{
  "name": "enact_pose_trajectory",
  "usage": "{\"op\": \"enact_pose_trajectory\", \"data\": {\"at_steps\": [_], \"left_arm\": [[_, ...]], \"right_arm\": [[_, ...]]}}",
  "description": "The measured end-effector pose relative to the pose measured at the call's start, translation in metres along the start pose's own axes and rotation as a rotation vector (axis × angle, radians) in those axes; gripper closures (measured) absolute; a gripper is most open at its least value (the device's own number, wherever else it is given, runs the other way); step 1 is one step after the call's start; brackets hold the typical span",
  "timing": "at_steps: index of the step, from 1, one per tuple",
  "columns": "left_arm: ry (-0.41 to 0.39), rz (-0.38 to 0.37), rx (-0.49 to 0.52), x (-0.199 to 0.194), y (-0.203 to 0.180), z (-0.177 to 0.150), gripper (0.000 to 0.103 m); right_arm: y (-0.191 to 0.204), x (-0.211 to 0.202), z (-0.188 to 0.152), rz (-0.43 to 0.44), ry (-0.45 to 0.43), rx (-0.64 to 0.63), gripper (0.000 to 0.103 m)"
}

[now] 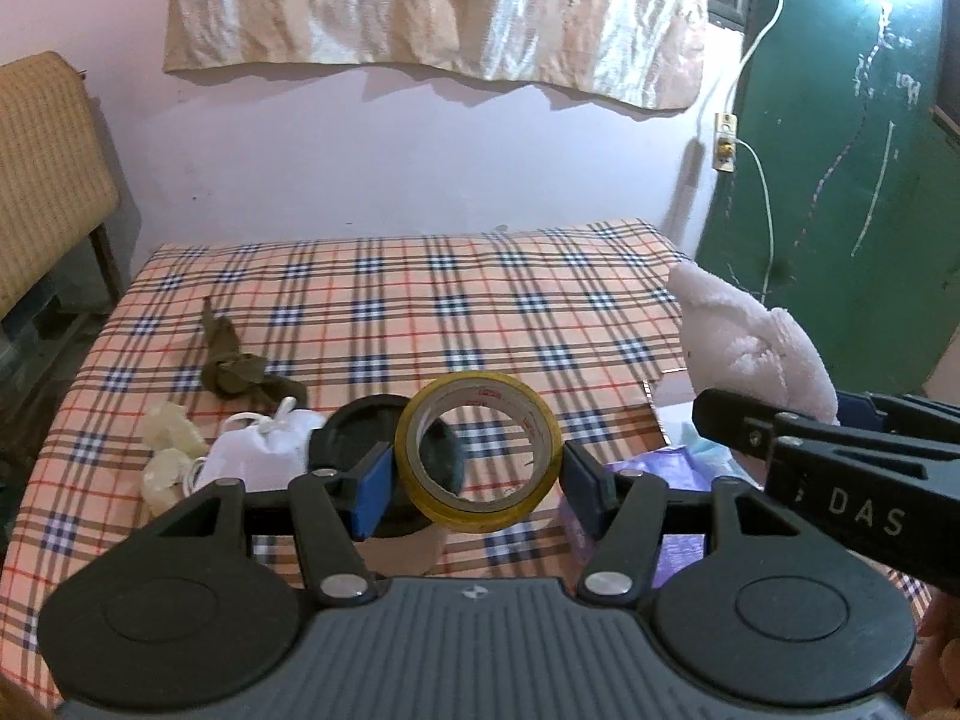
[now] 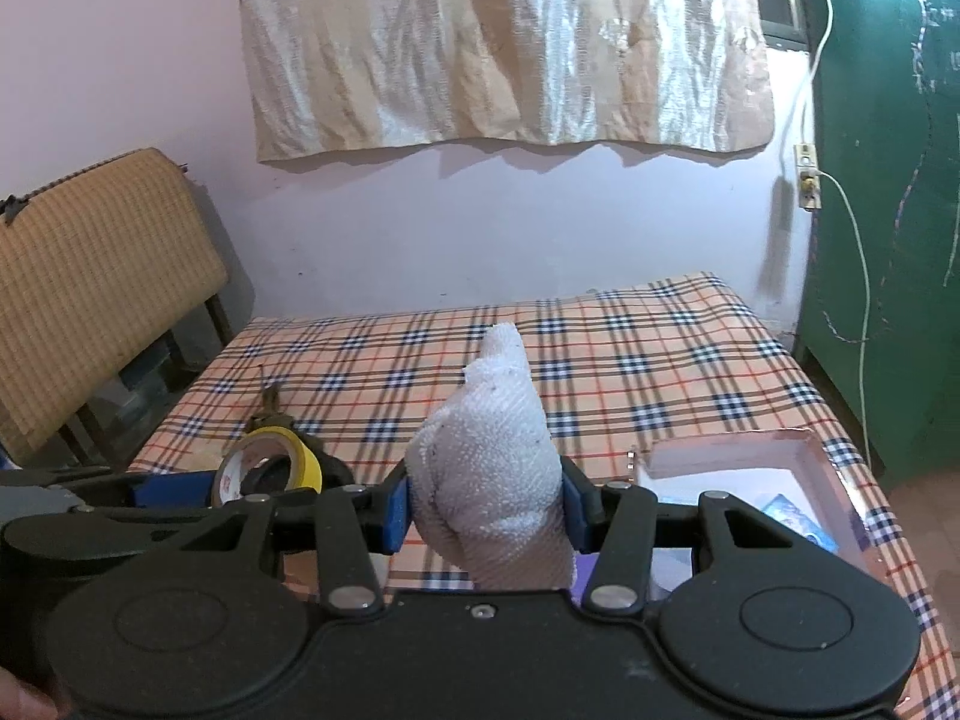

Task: Organize soft objects
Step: 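Carry the tape roll with the left tool while the right tool carries the towel toward the box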

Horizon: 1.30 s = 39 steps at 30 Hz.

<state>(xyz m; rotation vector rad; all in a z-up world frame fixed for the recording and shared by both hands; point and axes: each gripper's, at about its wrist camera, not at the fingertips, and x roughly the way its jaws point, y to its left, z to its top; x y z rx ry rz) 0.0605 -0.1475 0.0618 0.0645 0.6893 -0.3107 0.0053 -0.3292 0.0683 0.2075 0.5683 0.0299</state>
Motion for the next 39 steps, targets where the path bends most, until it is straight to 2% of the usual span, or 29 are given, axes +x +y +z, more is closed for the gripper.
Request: {"op": "enact_pose_trajectory", "data": {"at_steps": [39], "left_arm": [[0.042,-0.144,0.152,0.035,-0.106,-0.007,0.042]], "right_arm": [[-0.127,-0.015,-0.013,-0.155,0.005,0.118,0.045]]}}
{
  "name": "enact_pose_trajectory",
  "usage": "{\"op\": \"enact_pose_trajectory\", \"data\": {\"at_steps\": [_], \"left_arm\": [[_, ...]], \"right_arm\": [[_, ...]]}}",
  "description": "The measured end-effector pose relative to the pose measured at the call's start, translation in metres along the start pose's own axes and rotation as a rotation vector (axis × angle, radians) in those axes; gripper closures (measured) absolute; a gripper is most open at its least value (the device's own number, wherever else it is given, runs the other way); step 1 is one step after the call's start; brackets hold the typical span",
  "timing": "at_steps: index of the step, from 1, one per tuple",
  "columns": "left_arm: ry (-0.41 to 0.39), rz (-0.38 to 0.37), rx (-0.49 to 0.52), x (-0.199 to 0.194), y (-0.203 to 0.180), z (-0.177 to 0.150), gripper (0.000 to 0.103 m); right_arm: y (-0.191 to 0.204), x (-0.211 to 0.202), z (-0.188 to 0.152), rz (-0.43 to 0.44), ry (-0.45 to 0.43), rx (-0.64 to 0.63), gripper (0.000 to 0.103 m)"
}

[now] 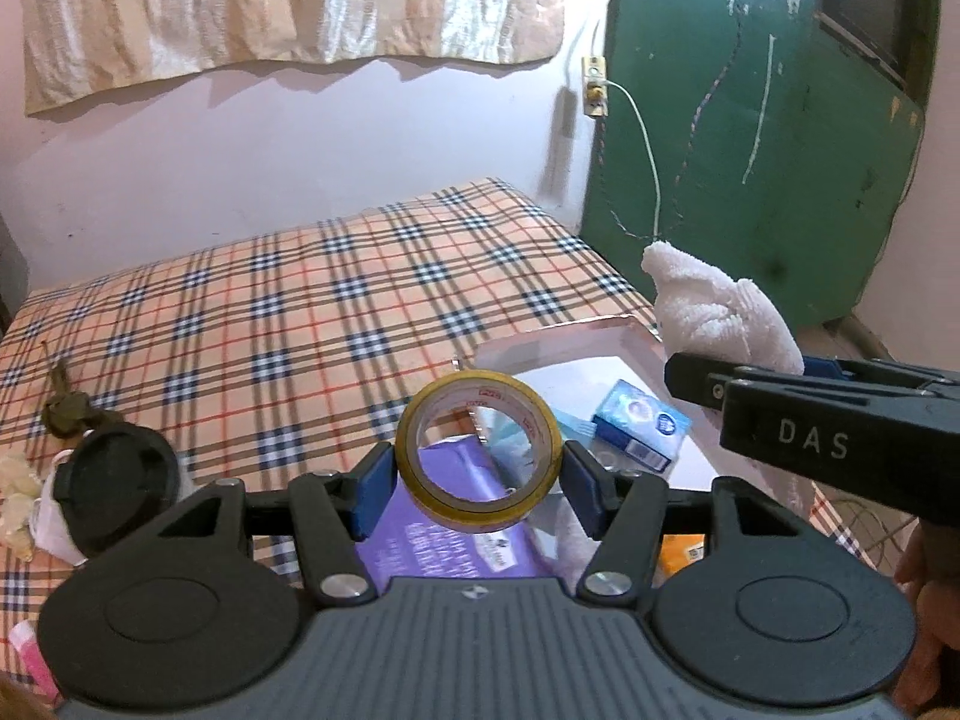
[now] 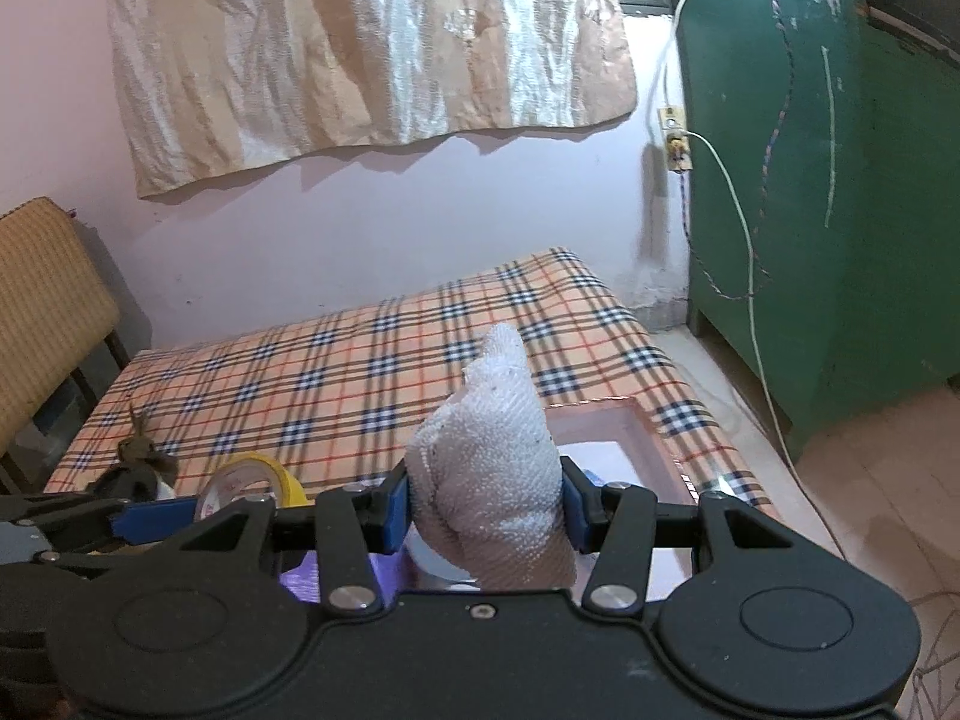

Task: Organize soft objects
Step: 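Carry the tape roll with the left tool while the right tool carries the towel toward the box, then open the left tool over the box while the right tool releases the towel into it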

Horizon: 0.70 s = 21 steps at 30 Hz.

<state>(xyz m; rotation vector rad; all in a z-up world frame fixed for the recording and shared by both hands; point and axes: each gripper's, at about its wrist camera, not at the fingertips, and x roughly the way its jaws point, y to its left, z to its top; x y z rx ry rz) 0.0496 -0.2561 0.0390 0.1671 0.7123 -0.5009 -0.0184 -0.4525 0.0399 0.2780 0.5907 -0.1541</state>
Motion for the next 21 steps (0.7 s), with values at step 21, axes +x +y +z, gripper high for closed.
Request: {"op": "enact_pose_trajectory", "data": {"at_steps": [21], "left_arm": [[0.043,-0.075,-0.008,0.058,-0.031,0.007,0.042]], "right_arm": [[-0.072,0.043,-0.015,-0.016,0.099,0.004,0.044]]}}
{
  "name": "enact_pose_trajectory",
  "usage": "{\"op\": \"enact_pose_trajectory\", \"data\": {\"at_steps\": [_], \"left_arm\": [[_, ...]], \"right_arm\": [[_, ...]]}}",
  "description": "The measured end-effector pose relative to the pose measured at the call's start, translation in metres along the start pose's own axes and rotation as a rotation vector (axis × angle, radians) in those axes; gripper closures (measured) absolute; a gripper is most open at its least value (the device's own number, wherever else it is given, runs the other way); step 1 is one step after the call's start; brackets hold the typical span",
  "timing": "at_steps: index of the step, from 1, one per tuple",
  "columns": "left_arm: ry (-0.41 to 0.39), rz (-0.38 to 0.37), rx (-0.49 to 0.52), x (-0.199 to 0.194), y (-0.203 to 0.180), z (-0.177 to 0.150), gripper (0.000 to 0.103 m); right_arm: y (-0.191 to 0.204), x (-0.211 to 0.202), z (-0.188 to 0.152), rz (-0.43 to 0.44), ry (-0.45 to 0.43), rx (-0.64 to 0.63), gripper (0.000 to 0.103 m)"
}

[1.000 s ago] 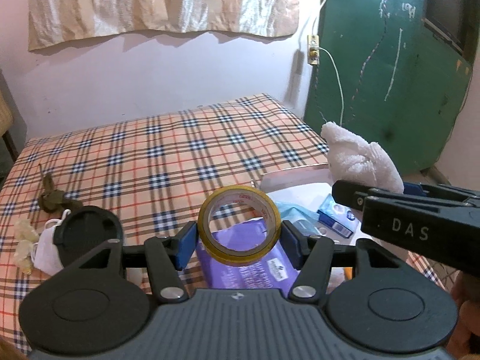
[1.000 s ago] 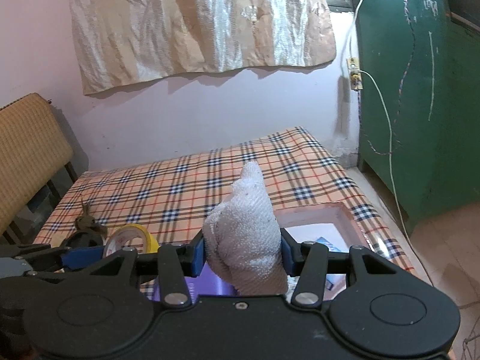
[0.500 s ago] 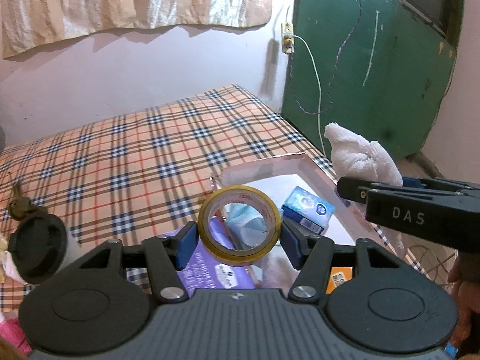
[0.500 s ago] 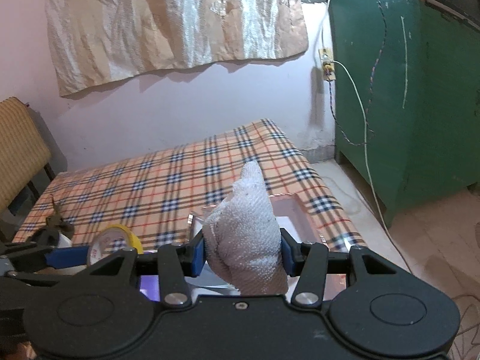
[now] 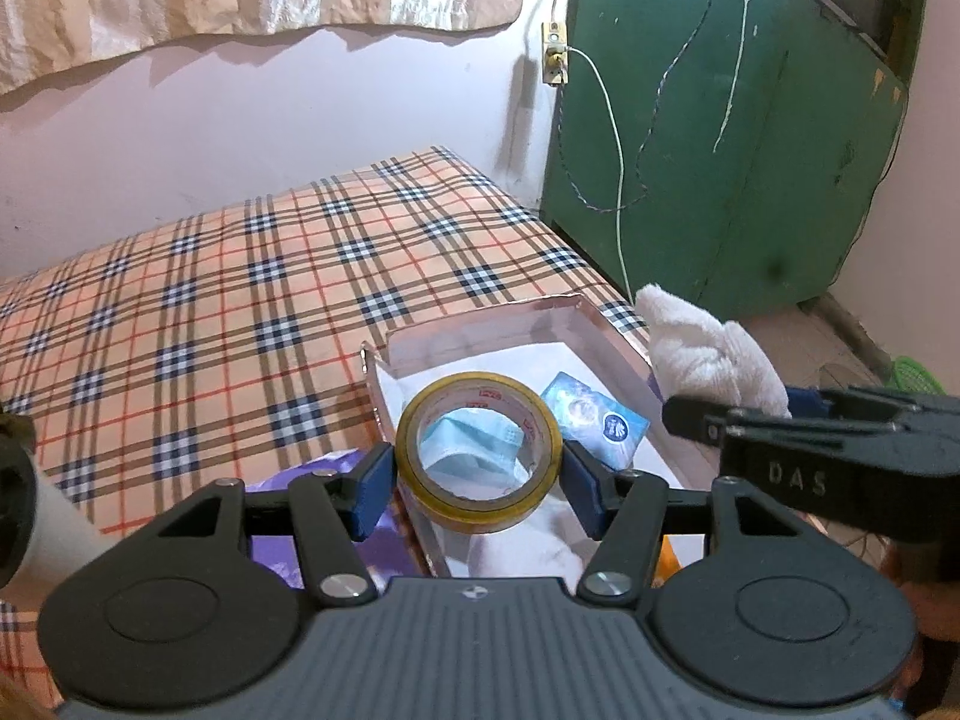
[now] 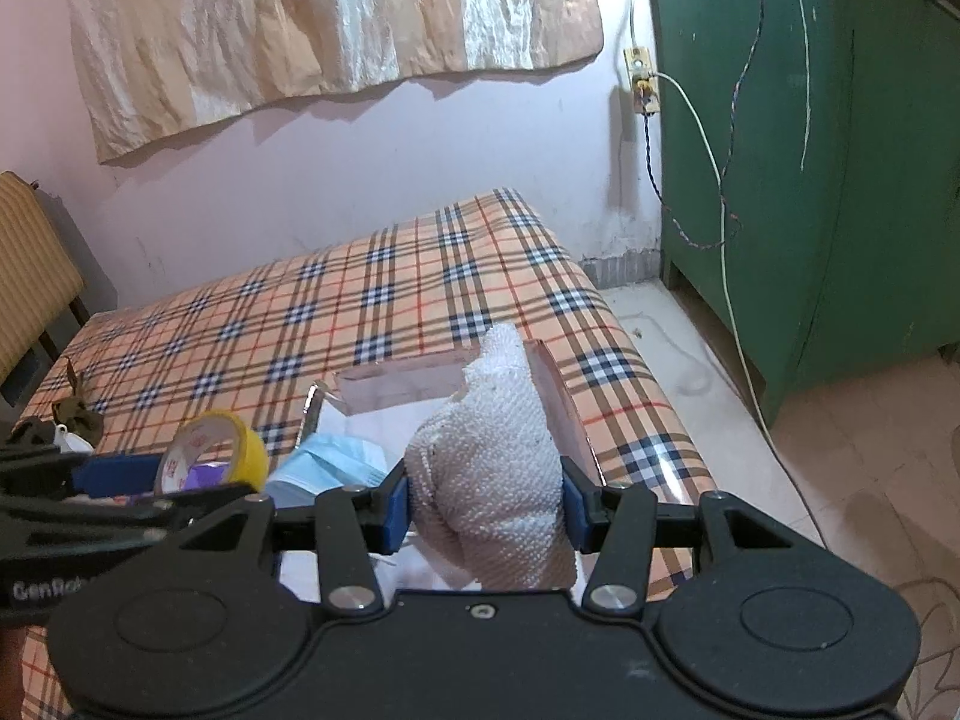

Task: Organize soft objects
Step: 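Open the left tool over the box while the right tool releases the towel into it, then move both tools back toward the flower-print bag and pink sock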

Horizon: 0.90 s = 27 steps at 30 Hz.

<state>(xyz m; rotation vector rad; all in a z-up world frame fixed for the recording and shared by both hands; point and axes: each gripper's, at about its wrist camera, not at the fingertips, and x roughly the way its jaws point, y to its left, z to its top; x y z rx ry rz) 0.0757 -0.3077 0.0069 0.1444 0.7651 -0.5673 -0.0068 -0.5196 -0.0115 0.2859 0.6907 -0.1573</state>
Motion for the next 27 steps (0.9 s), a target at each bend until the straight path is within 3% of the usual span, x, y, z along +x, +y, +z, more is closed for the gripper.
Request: {"op": "enact_pose_trajectory", "data": {"at_steps": [9,11,12,16,27], "left_arm": [[-0.013,-0.006,-0.010,0.025,-0.002,0.012,0.041],[-0.020,-0.002,-0.020,0.027,-0.001,0.015,0.028],[-0.027,-0.008,-0.026,0.027,0.000,0.015,0.026],[-0.037,-0.016,-0.027,0.017,0.002,0.015,0.018],[-0.053,0.054,-0.063,-0.034,0.021,0.011,0.010]], "right_arm": [[-0.010,0.013,-0.005,-0.011,0.016,0.017,0.039],[-0.011,0.014,-0.005,-0.012,0.012,0.016,0.030],[-0.011,0.013,-0.005,-0.010,0.011,0.017,0.027],[-0.006,0.003,-0.004,-0.013,-0.014,0.009,0.026],[0.038,-0.042,0.001,0.014,-0.074,-0.055,0.022]]}}
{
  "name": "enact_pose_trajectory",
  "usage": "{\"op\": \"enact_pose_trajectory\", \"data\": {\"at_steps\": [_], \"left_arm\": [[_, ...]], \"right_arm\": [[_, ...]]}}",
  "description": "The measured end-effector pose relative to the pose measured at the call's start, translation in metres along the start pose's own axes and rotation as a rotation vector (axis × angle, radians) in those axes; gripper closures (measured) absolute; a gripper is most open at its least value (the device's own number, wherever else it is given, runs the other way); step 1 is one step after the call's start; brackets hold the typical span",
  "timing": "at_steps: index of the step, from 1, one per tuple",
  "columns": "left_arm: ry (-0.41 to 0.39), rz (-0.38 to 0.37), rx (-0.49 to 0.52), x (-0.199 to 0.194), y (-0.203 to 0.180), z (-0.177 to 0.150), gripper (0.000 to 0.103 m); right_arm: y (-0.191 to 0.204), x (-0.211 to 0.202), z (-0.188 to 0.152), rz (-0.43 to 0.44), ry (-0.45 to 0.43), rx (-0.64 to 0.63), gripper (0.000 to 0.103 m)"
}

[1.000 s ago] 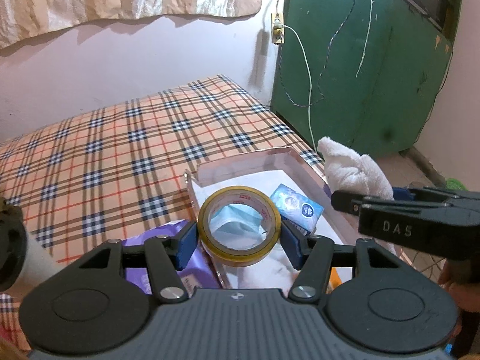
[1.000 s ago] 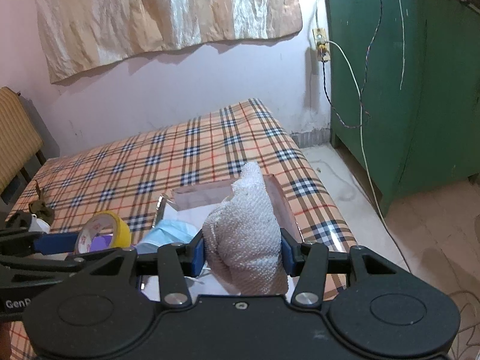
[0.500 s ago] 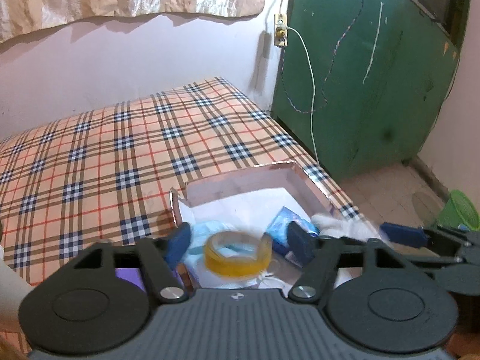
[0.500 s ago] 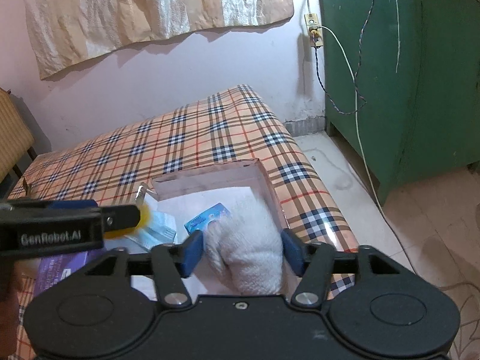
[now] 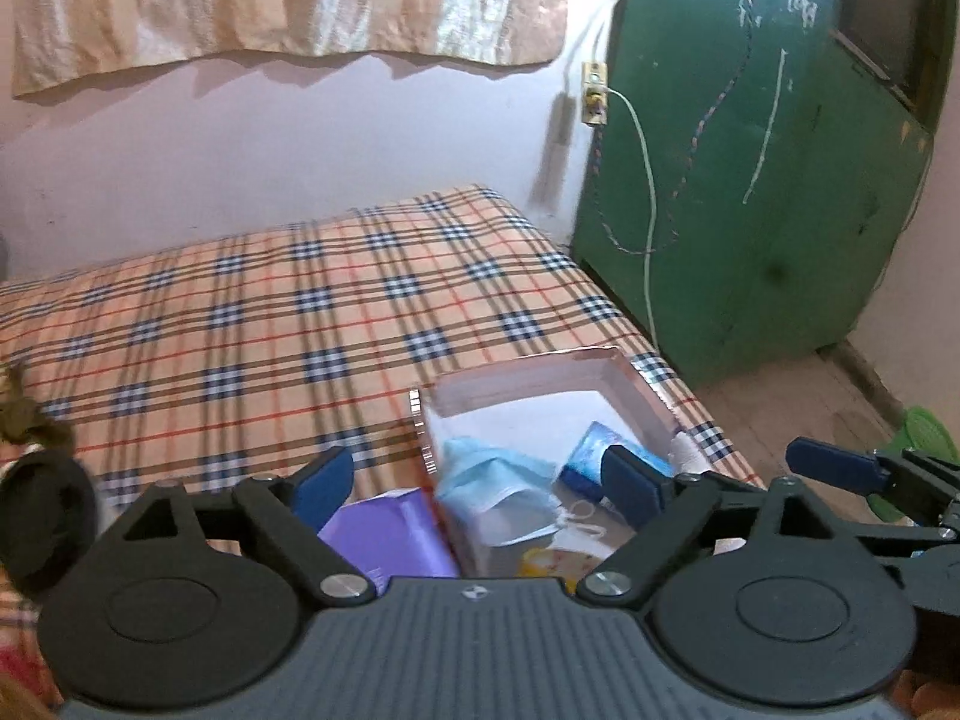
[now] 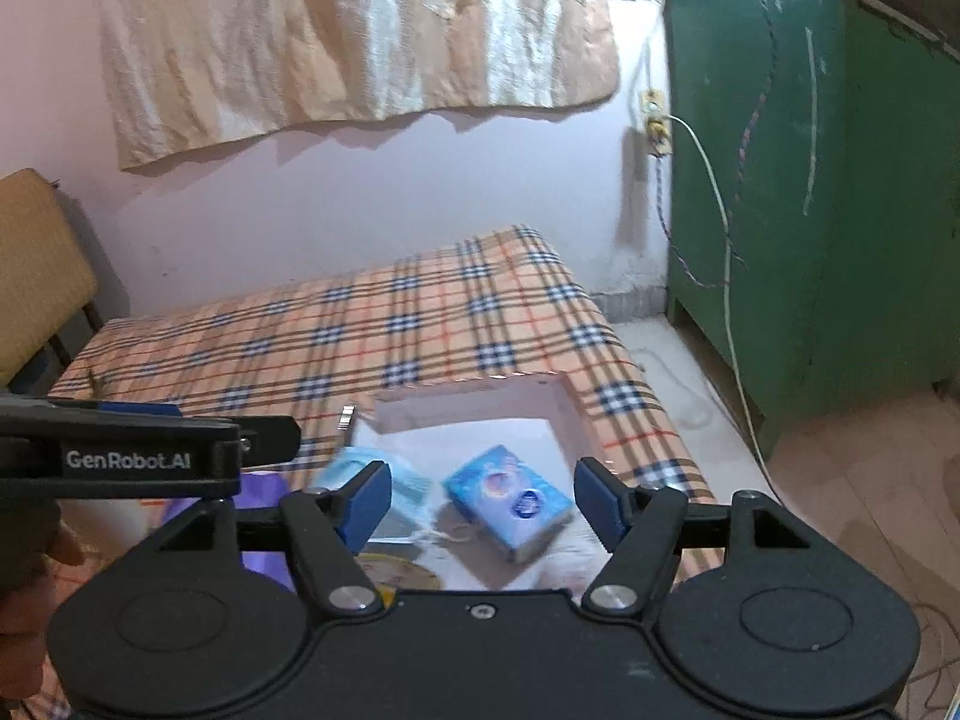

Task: Organize soft objects
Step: 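Move both tools back toward the flower-print bag and pink sock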

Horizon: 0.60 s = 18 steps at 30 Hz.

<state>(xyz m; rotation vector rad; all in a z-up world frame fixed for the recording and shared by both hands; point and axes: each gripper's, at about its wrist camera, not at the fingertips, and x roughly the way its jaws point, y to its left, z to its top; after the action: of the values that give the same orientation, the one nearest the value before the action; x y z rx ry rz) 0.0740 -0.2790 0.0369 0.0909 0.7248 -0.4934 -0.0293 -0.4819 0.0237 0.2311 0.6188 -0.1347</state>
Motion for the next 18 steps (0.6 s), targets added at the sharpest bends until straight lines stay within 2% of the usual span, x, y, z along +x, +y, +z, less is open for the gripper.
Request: {"op": "enact_pose_trajectory", "data": {"at_steps": [18], "left_arm": [[-0.010,0.127,-0.099,-0.060,0.066,-0.030,0.007]], "right_arm": [[0.093,-0.022,-0.012,0.112,0.019,-0.095,0.020]]}}
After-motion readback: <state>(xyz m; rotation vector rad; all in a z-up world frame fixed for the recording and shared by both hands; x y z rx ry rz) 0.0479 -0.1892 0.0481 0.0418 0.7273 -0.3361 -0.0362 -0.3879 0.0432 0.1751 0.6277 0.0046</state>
